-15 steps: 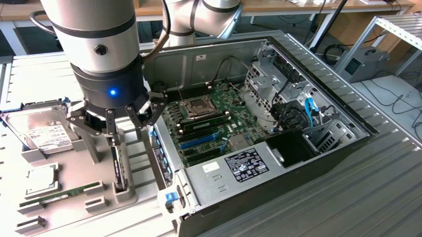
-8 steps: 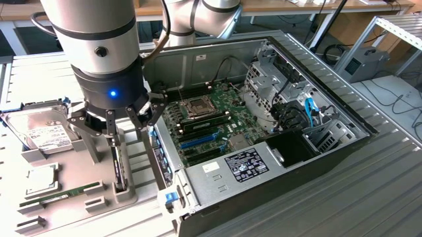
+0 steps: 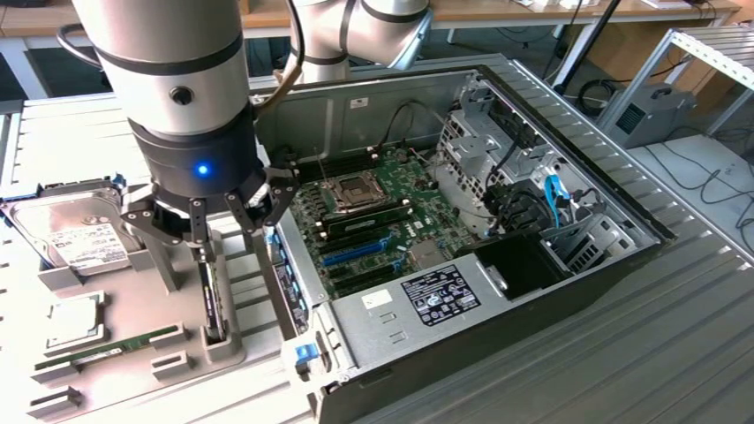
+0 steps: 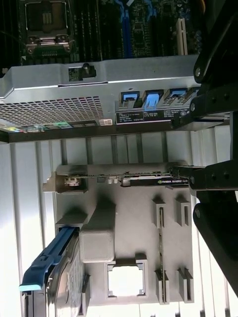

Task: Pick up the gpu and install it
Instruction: 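Pick up the gpu and move the gpu toward the slot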

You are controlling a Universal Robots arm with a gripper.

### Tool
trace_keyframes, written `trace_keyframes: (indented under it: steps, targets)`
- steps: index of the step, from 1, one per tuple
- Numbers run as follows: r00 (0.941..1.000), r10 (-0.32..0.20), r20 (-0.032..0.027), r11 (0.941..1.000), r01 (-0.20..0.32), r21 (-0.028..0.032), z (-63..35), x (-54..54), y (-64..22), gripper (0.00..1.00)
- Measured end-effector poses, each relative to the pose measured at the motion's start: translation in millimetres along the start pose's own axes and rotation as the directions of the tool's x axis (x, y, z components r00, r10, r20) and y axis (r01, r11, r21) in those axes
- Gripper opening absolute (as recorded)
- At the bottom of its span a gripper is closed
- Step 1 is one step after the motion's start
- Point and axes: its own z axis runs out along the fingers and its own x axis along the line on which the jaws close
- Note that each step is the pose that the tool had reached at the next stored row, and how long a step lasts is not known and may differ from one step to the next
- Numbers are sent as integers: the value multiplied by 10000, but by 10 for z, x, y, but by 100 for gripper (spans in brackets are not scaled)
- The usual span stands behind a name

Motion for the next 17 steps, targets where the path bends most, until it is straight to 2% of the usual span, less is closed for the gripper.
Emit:
trace_keyframes:
  steps: [17]
  targets:
    - [10000,0,0,10000,0,-1,42,2,-2,42]
